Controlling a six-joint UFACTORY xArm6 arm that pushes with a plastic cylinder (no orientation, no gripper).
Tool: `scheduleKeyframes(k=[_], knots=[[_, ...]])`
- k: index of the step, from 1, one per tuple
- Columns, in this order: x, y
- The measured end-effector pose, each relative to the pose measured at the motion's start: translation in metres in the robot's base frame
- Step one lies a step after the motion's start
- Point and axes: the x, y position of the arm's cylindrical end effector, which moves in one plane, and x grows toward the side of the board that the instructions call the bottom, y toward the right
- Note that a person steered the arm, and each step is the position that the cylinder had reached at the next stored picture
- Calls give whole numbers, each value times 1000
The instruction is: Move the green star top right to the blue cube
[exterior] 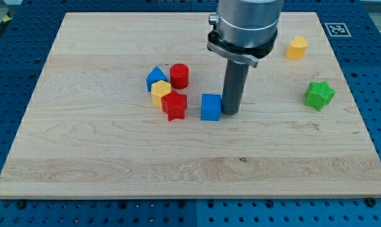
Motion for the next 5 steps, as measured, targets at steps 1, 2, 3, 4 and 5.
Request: scheduleKeyframes(k=[1, 2, 3, 4, 5], knots=[[0, -10], [-5, 9], [-45, 49], [-90, 87], [-104, 149]])
